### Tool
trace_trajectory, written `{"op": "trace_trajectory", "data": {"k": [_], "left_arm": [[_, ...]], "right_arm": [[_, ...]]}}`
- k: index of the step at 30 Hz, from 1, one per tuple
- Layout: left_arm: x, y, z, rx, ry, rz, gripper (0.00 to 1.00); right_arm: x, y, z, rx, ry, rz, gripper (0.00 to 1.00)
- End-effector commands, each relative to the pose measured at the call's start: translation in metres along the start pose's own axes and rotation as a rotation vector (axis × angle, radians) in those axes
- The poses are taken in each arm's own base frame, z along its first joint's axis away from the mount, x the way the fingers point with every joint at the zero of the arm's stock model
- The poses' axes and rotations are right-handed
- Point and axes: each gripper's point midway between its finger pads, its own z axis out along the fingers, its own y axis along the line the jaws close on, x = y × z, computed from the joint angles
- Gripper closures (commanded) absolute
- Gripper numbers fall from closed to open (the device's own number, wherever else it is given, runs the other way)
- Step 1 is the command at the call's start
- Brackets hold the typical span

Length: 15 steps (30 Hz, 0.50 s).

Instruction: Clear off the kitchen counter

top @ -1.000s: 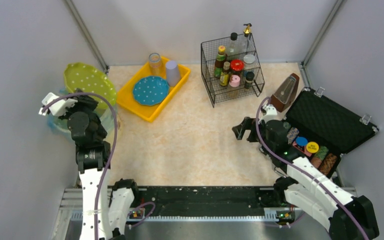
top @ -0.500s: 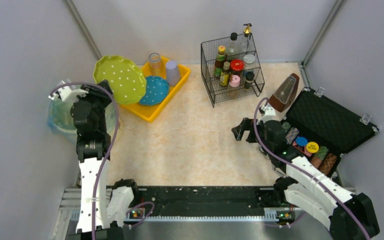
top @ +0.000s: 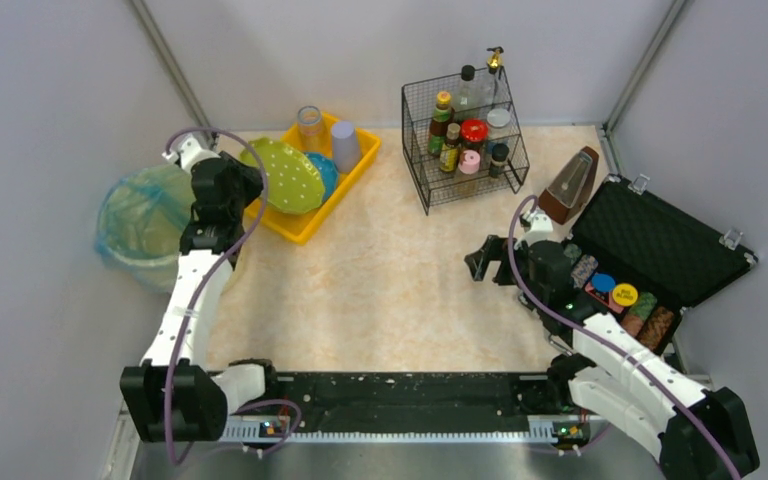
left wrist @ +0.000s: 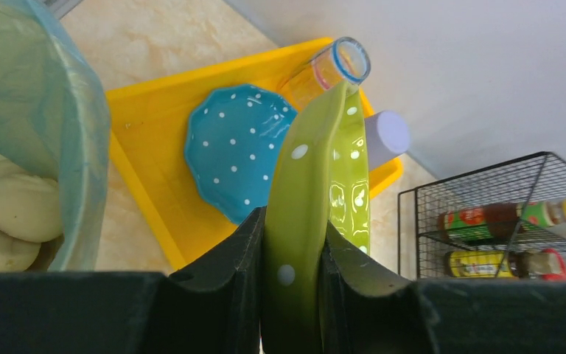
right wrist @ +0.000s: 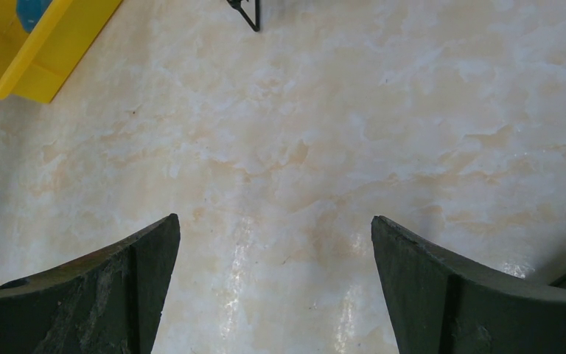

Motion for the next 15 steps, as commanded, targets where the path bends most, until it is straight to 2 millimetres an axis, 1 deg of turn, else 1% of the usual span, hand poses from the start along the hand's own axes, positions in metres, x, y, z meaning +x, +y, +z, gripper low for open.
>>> {"op": "trace_trajectory", "data": {"k": [1,4,7,10,15], "left_arm": [[-0.068,-0.050,0.003,0.111,-0.222,-0.039,0.98],[-0.065,-0.044,0.018,0.068,-0.248,-0.033,0.97],[-0.055,-0.048,0.032,0.058,-0.277,-0.047,0.97],[-0.053,-0.053,0.045,0.055,-0.321,-0.096,0.96],[-0.038,-0.058,0.064,0.024,-0.368,-0.183,0.96]], "right_arm": [[-0.013,0.008,0.001,-0.022,-0.040,-0.017,0.01],[-0.012,0.008,0.001,-0.018,-0.027,-0.019,0.01],[-0.014,0.008,-0.001,-0.017,-0.040,-0.019,0.01],[-0.015,0.007,-0.002,-0.016,-0.051,-0.018,0.01],[-0.012,0.006,0.001,-0.013,-0.033,-0.018,0.01]]}}
